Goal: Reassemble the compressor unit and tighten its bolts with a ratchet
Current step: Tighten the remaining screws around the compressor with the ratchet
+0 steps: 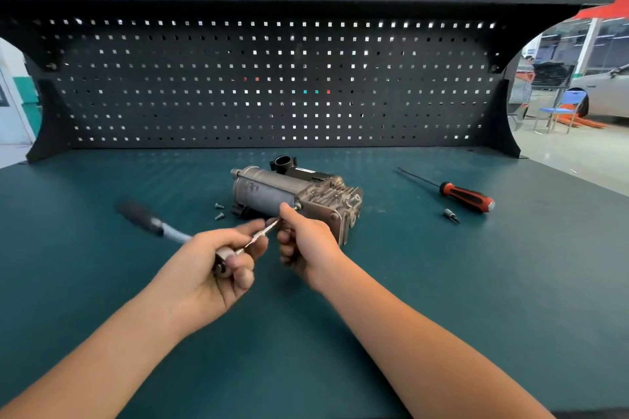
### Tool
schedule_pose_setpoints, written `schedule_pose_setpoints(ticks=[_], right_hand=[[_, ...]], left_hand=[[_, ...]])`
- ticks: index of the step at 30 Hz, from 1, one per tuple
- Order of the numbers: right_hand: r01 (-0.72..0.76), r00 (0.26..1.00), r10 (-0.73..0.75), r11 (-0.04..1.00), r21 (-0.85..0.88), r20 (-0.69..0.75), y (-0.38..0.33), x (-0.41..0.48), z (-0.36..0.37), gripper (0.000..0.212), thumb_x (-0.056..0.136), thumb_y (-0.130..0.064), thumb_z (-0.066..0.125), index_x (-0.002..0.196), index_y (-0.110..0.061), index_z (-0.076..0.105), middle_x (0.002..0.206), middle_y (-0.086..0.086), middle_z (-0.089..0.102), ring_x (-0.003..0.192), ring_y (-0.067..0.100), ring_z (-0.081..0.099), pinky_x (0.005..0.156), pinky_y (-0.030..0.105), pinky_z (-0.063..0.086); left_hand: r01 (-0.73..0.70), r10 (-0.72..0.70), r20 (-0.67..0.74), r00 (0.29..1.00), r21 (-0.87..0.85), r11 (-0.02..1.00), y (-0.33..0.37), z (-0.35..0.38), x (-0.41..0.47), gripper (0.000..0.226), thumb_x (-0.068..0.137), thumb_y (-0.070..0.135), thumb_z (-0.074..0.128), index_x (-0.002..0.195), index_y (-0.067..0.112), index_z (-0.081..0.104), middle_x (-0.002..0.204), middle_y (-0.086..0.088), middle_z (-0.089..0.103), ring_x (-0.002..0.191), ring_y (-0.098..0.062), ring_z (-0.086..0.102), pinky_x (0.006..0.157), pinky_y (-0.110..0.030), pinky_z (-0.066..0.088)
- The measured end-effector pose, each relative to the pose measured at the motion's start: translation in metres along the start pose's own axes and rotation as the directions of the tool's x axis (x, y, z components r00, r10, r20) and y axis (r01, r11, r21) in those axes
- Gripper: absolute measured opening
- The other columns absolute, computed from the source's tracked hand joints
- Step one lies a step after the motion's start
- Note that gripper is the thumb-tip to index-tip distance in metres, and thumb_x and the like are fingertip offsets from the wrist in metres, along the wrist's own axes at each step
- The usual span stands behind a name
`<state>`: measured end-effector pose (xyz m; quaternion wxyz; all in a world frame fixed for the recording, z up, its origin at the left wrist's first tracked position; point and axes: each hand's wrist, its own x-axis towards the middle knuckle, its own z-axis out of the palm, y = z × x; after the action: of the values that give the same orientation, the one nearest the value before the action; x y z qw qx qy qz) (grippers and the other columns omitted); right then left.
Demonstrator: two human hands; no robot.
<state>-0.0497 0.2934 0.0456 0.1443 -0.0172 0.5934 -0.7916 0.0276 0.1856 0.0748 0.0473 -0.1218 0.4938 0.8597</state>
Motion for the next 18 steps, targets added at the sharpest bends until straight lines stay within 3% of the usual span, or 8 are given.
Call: schedule_pose_setpoints(ticks=[1,3,5,8,11,13,15,18], right_hand=[[0.011,1.0,-0.012,0.999,-0.05,-0.022,0.0,-0.001,-0.001,0.028,0.091,-0.035,0.055,0.074,-0.013,0.055,0.043,-0.008,0.047,0.031,0.006,0.035,0.041,0.016,0.03],[0.045,0.997,-0.052,0.993,-0.106,-0.065,0.002,-0.003,0.0,0.033,0.091,-0.034,0.055,0.065,-0.013,0.052,0.042,-0.007,0.048,0.03,0.005,0.036,0.038,0.013,0.029],[0.076,0.993,-0.086,0.99,-0.119,-0.084,0.003,-0.003,0.002,0.034,0.089,-0.033,0.058,0.066,-0.009,0.056,0.042,-0.005,0.048,0.03,0.004,0.035,0.035,0.011,0.027],[0.088,0.991,-0.095,0.993,-0.082,-0.09,0.003,-0.005,0.008,0.033,0.088,-0.03,0.06,0.064,-0.008,0.055,0.054,-0.001,0.048,0.034,0.006,0.033,0.036,0.013,0.025],[0.05,0.992,-0.048,0.999,0.012,-0.119,0.003,-0.003,0.012,0.031,0.088,-0.024,0.059,0.061,-0.013,0.049,0.051,-0.002,0.044,0.033,0.007,0.03,0.037,0.016,0.025],[0.025,0.993,-0.018,0.998,0.062,-0.114,0.004,-0.002,0.011,0.026,0.087,-0.023,0.06,0.065,-0.011,0.053,0.041,-0.006,0.038,0.032,0.007,0.028,0.037,0.017,0.025],[-0.001,0.997,0.009,0.996,0.095,-0.08,0.002,-0.001,0.009,0.023,0.088,-0.024,0.059,0.071,-0.009,0.056,0.034,-0.01,0.032,0.029,0.006,0.025,0.035,0.016,0.023],[-0.021,1.0,0.024,0.991,0.129,-0.015,-0.001,0.0,0.005,0.024,0.09,-0.026,0.057,0.071,-0.013,0.049,0.034,-0.01,0.027,0.028,0.006,0.022,0.034,0.014,0.021]], left_hand=[[-0.115,0.12,0.004,0.993,0.33,0.937,0.001,-0.001,-0.002,0.03,0.086,-0.004,0.042,0.1,0.011,0.063,0.058,-0.001,0.063,0.029,-0.007,0.035,0.034,-0.015,0.034],[-0.329,0.355,0.205,0.912,0.882,0.336,0.005,-0.007,-0.005,0.048,0.085,-0.001,0.042,0.116,0.033,0.056,0.069,0.01,0.066,0.041,-0.012,0.046,0.044,-0.023,0.041],[-0.288,0.326,0.427,0.843,0.871,-0.397,0.005,-0.015,-0.004,0.063,0.083,0.009,0.043,0.13,0.051,0.034,0.087,0.013,0.059,0.072,-0.014,0.058,0.06,-0.027,0.043],[-0.16,0.315,0.569,0.76,0.634,-0.757,-0.001,-0.016,-0.002,0.075,0.084,0.017,0.05,0.141,0.043,0.009,0.102,0.012,0.05,0.095,-0.015,0.057,0.063,-0.025,0.036],[-0.305,0.515,0.491,0.703,0.862,-0.405,0.0,-0.024,0.007,0.059,0.088,0.012,0.051,0.139,0.035,0.03,0.1,0.012,0.062,0.084,-0.013,0.061,0.066,-0.023,0.044],[-0.358,0.442,0.144,0.885,0.817,0.451,-0.007,-0.018,0.003,0.039,0.091,0.007,0.054,0.125,0.025,0.05,0.088,0.003,0.071,0.061,-0.009,0.063,0.057,-0.018,0.05],[-0.104,0.119,-0.034,0.992,0.284,0.953,-0.009,-0.011,-0.001,0.016,0.091,0.007,0.052,0.101,0.011,0.064,0.077,-0.009,0.073,0.045,-0.009,0.059,0.044,-0.018,0.051],[0.088,-0.089,0.009,0.996,-0.246,0.965,-0.002,-0.009,0.003,0.032,0.086,0.004,0.046,0.059,-0.003,0.061,0.067,-0.014,0.069,0.041,-0.008,0.057,0.041,-0.015,0.049]])
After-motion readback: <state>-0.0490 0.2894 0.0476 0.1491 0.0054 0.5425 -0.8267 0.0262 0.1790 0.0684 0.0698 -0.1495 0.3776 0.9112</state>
